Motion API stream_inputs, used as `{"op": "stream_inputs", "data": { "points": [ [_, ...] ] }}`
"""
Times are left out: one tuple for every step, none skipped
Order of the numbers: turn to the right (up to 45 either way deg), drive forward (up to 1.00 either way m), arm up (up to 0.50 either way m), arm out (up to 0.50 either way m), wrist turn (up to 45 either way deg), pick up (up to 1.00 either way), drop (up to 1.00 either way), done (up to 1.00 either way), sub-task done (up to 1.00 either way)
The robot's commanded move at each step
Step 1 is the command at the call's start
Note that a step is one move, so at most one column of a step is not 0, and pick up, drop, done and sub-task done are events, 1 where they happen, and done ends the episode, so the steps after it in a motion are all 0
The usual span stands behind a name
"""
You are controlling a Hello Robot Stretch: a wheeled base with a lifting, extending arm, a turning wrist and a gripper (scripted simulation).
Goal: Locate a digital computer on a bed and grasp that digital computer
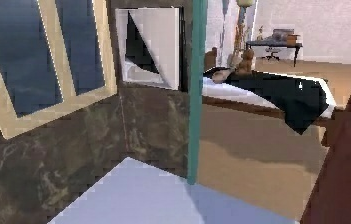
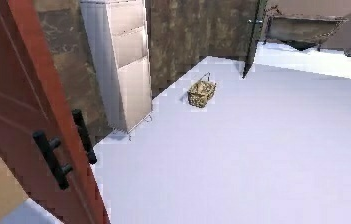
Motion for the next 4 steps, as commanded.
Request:
{"op": "stream_inputs", "data": {
  "points": [
    [0.0, 0.65, 0.00, 0.00, 0.0, 0.00, 0.00, 0.00, 0.00],
    [36.0, 0.00, 0.00, 0.00, 0.0, 0.00, 0.00, 0.00, 0.00],
    [0.0, 1.00, 0.00, 0.00, 0.0, 0.00, 0.00, 0.00, 0.00],
    [0.0, 0.05, 0.00, 0.00, 0.0, 0.00, 0.00, 0.00, 0.00]
  ]
}}
